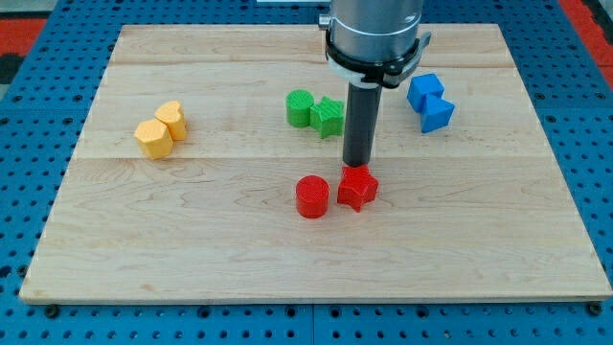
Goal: Slightly move the blue triangle into the blue cube
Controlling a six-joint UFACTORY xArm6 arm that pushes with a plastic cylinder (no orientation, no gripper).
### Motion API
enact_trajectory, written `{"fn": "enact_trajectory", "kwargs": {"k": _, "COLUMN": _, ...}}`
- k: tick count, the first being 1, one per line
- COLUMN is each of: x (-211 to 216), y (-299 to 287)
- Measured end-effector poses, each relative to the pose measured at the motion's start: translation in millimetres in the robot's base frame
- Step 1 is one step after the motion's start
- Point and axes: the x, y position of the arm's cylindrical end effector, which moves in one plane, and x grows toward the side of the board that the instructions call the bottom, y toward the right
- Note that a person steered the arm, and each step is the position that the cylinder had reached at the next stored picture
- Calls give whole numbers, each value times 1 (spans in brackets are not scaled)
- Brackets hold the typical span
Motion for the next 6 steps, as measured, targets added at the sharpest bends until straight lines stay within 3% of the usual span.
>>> {"fn": "enact_trajectory", "kwargs": {"k": 3, "x": -33, "y": 140}}
{"fn": "enact_trajectory", "kwargs": {"k": 6, "x": -62, "y": 114}}
